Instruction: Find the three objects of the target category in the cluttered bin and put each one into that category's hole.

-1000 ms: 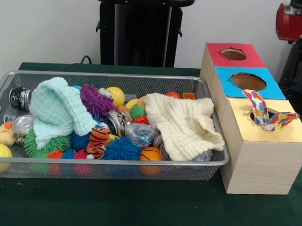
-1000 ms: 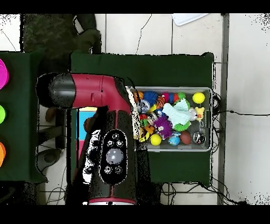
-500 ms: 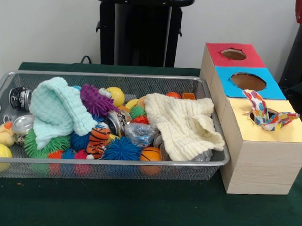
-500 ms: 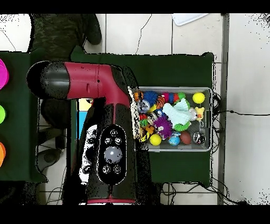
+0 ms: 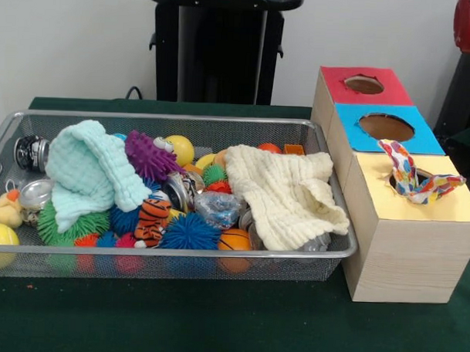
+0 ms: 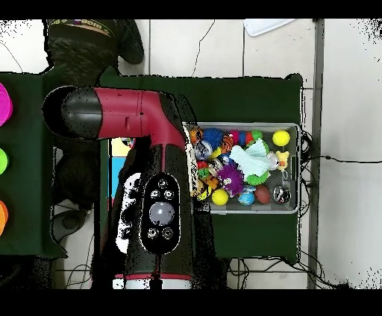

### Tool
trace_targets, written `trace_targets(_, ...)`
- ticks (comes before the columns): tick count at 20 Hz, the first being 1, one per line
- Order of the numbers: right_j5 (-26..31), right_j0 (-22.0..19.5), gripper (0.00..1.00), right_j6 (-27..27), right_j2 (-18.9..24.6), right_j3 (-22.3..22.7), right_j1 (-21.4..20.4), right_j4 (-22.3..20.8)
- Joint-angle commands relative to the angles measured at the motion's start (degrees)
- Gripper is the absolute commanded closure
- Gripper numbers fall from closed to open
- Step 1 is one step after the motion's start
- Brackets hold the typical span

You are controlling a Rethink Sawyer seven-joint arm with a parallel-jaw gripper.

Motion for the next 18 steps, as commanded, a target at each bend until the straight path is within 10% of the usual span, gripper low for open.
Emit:
trace_targets(1,-2.30,-2.04,1.00,7.75,1.98,2.59,3.07,-0.89)
trace_targets(18,-7.87,-2.54,1.00,6.72,2.56,4.92,4.13,-1.20)
